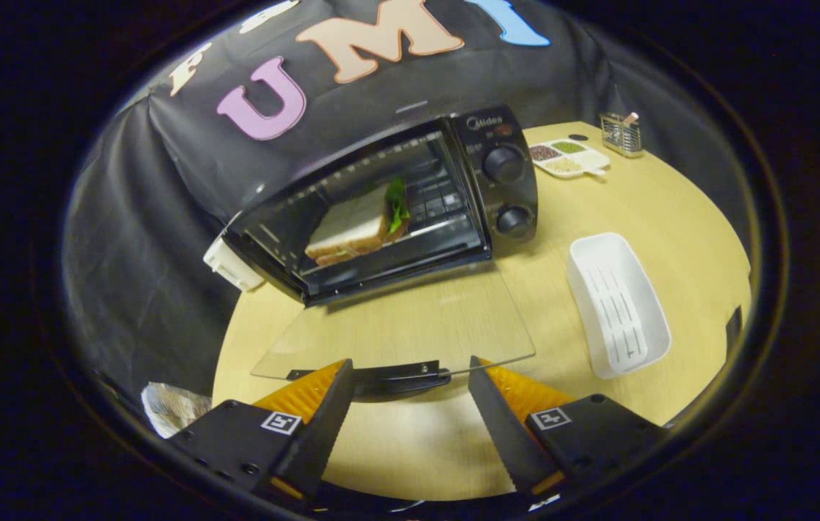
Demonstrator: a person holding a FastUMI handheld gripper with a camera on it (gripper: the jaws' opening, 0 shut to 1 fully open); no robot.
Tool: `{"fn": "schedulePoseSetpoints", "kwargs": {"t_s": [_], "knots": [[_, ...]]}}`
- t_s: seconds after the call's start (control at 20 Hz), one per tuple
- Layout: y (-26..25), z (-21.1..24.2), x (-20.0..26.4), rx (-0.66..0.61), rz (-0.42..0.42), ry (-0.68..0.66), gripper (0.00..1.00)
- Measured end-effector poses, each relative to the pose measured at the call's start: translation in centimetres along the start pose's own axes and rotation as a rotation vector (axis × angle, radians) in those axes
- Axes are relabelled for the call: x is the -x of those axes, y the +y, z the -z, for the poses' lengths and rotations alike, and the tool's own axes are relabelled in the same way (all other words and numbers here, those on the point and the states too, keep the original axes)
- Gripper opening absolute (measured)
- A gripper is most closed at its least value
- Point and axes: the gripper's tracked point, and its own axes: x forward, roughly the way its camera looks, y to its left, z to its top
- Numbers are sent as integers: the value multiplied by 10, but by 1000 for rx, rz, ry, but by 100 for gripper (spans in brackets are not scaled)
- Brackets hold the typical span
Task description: Open the toaster oven, put the food inside, and close the toaster oven door.
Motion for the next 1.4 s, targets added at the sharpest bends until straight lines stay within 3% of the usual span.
{"fn": "schedulePoseSetpoints", "kwargs": {"t_s": [0.35, 0.55, 1.4], "knots": [[19, -48, 5, 71, -3, -126, 99], [21, -55, 6, 87, 21, -134, 100], [44, -139, -21, 23, -3, -329, 100]]}}
